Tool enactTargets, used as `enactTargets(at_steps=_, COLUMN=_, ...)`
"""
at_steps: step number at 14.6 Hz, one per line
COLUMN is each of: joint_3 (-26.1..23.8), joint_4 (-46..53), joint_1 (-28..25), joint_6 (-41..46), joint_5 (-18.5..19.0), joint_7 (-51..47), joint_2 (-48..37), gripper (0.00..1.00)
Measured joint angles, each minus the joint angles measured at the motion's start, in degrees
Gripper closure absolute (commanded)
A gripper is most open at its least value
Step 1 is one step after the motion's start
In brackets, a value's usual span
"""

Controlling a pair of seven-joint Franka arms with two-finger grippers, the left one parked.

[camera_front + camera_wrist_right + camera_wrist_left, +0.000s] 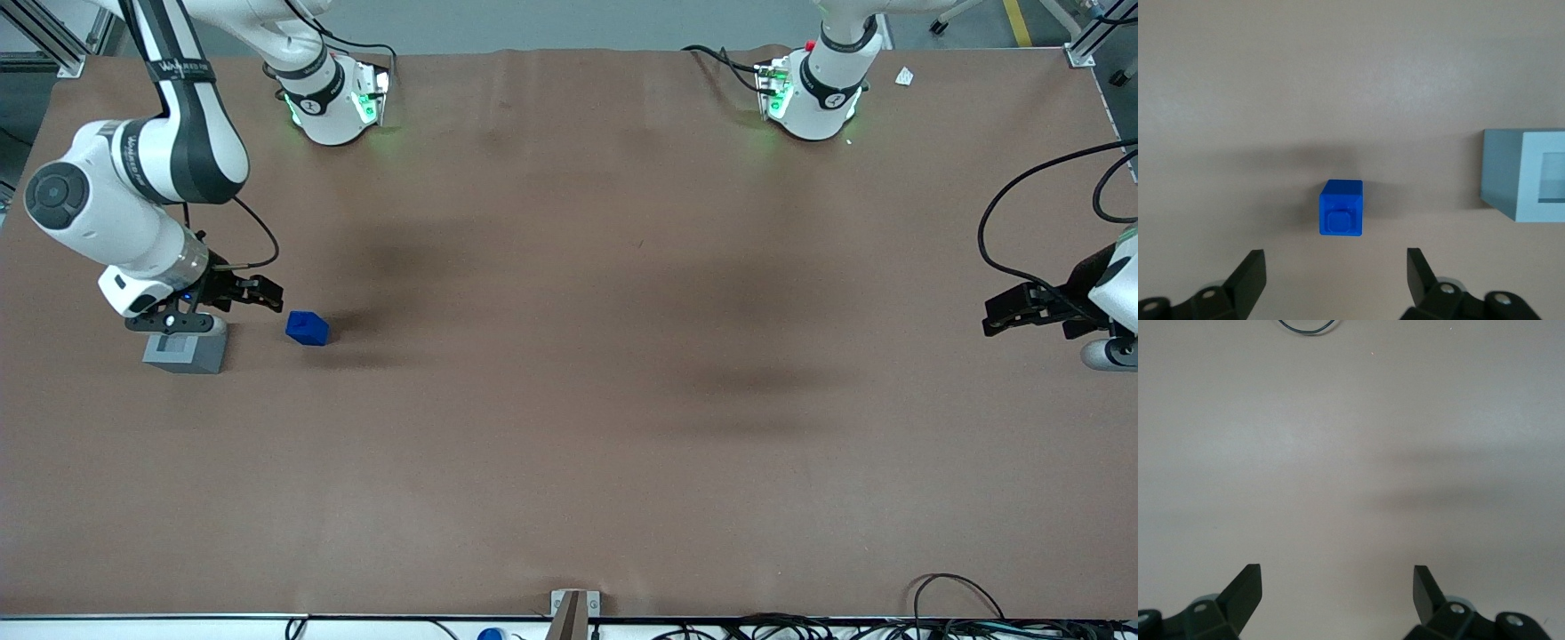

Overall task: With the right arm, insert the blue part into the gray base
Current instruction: 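Move the open right gripper down over the blue block, then close the right gripper on the blue block, then lift the blue block and carry it over the gray base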

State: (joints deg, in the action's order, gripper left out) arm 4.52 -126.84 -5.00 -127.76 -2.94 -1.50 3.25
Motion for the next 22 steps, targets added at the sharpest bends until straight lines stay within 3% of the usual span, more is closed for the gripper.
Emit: enactTargets(at_steps=22, joint_3=-0.31, joint_4=-0.07, joint_1=-0.54, joint_6=-5.8, joint_5=-1.67, joint_7=-0.36, joint_2=13.62, gripper=0.29)
